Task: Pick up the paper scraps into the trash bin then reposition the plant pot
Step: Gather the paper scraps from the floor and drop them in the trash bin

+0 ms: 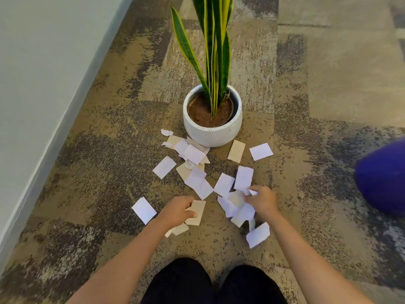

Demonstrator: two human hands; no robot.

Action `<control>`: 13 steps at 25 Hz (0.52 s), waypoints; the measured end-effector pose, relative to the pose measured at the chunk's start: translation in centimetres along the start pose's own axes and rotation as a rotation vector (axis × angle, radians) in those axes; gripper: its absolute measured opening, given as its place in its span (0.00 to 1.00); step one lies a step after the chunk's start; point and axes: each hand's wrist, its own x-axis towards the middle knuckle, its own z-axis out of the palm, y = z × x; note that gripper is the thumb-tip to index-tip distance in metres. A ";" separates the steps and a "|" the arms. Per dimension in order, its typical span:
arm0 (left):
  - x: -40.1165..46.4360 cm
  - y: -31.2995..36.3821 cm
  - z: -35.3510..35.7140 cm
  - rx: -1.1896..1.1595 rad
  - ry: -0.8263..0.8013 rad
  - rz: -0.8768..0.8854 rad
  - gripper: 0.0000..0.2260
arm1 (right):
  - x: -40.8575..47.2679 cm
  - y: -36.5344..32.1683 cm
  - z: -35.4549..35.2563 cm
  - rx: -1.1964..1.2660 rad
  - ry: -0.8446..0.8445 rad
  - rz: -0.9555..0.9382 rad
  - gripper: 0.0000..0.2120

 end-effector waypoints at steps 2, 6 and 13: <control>-0.6 2.2 -0.8 -0.211 0.112 -0.020 0.11 | -0.9 0.0 -1.7 0.289 0.054 0.126 0.12; -0.8 7.5 -2.0 -0.643 0.174 -0.045 0.09 | -2.4 -0.9 -4.6 0.648 0.075 0.214 0.07; -2.0 21.0 -2.5 -0.916 0.186 0.059 0.11 | -7.3 -2.8 -13.0 0.901 0.139 0.098 0.07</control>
